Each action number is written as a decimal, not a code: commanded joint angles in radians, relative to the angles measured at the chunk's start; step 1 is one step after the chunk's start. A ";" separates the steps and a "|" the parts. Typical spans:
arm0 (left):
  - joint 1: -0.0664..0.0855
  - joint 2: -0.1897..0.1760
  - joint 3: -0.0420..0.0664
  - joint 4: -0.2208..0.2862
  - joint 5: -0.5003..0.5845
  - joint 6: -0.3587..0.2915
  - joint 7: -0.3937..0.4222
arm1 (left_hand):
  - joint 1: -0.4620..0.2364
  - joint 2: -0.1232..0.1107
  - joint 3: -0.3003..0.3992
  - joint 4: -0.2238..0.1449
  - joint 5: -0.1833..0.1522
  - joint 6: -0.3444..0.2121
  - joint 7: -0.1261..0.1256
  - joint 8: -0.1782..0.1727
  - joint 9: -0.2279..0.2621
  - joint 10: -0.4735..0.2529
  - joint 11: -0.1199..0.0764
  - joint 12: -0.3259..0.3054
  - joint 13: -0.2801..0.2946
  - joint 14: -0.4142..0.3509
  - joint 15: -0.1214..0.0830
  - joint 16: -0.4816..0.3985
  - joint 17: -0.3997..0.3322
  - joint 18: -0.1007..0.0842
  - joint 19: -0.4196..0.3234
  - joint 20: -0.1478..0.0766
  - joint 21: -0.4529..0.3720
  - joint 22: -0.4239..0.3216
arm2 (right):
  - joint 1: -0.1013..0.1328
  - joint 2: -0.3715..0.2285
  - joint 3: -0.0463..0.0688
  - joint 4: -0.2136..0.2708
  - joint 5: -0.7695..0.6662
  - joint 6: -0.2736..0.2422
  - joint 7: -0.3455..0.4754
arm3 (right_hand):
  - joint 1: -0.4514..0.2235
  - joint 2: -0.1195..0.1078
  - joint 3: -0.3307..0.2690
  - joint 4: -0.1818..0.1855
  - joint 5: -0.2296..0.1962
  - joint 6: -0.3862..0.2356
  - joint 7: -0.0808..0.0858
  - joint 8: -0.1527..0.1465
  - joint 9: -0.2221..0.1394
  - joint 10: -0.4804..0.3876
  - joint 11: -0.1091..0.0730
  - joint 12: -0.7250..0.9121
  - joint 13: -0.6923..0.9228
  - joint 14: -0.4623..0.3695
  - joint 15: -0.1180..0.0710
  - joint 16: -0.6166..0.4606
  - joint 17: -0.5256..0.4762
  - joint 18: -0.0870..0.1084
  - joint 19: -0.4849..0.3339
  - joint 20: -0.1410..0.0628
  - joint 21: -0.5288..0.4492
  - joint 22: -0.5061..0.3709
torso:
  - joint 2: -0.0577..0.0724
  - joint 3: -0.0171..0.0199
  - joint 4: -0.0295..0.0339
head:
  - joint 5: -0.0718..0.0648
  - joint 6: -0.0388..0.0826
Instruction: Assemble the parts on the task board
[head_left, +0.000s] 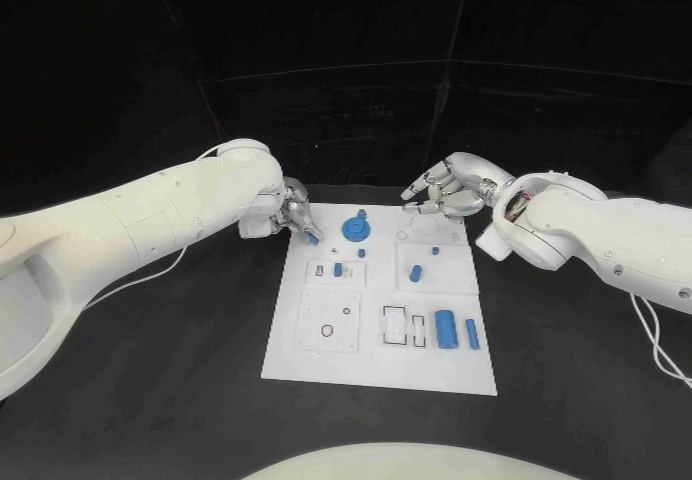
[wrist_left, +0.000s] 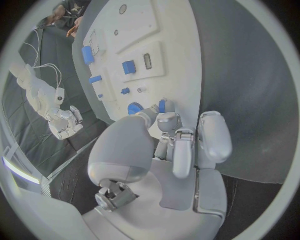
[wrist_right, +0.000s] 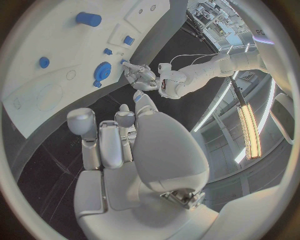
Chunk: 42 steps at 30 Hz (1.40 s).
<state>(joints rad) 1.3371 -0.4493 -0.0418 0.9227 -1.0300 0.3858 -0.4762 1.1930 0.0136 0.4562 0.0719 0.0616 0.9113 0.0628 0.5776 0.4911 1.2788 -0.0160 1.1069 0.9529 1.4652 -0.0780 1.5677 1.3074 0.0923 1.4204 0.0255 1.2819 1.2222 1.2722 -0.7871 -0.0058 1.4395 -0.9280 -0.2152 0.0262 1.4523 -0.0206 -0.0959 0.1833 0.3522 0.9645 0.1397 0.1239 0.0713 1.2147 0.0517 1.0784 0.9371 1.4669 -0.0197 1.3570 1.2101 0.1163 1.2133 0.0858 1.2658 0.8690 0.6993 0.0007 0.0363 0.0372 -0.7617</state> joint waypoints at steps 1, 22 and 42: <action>0.002 -0.021 0.000 0.034 0.067 -0.047 0.019 | -0.061 -0.018 0.208 -0.133 0.017 0.000 -0.003 0.021 0.014 0.012 -0.004 0.010 0.004 0.106 0.000 0.003 0.263 -0.008 0.002 0.006 -0.007 0.004 | 0.002 -0.001 0.000 0.001 0.001 0.008 0.008 | -0.001 -0.001 0.000 -0.004 0.007 -0.001 0.002 0.007 -0.001 -0.006 0.001 0.000 0.002 0.029 -0.003 -0.003 0.002 0.016 -0.008 0.000 -0.004 -0.002 | -0.001 0.0005 0.0019 | 0.003 0.001; -0.037 -0.230 -0.018 0.399 -0.032 -0.280 -0.036 | -0.135 -0.047 0.305 -0.176 0.070 0.000 -0.013 0.061 0.039 0.032 -0.009 0.029 0.020 0.106 -0.006 0.003 0.263 -0.011 0.012 0.001 0.005 0.023 | 0.002 -0.006 0.000 0.000 0.001 0.010 0.010 | 0.000 0.000 0.002 -0.006 0.011 0.000 0.002 0.008 -0.001 -0.006 0.001 0.000 0.002 0.029 -0.003 -0.002 0.003 0.016 -0.008 0.000 -0.004 -0.002 | -0.005 -0.0008 0.0065 | 0.012 0.001; -0.071 -0.241 -0.023 0.442 -0.104 -0.284 -0.027 | -0.138 -0.055 0.308 -0.182 0.069 0.002 -0.014 0.064 0.041 0.038 -0.010 0.034 0.027 0.106 -0.007 0.003 0.263 -0.012 0.013 0.001 0.006 0.024 | 0.001 -0.002 0.000 -0.004 -0.004 0.013 0.008 | 0.000 0.000 0.002 -0.006 0.011 0.000 0.002 0.008 -0.001 -0.006 0.001 0.000 0.002 0.029 -0.003 -0.002 0.003 0.016 -0.008 0.000 -0.004 -0.002 | -0.004 0.0011 0.0044 | 0.012 -0.003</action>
<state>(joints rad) 1.2668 -0.6913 -0.0649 1.3615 -1.1117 0.0928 -0.5048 1.0499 -0.0468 0.6295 0.0221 0.1248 0.9115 0.0555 0.6393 0.5312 1.3102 -0.0284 1.1345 0.9794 1.4651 -0.0782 1.5677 1.3074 0.0924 1.4268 0.0264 1.2823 1.2460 1.2719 -0.7894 -0.0059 1.4358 -0.9291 -0.2101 0.0273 1.4524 -0.0207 -0.0959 0.1833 0.3574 0.9645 0.1397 0.1275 0.0712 1.2147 0.0517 1.0784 0.9379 1.4669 -0.0198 1.3570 1.2124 0.1163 1.2133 0.0858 1.2659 0.8683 0.6956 0.0012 0.0416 0.0499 -0.7640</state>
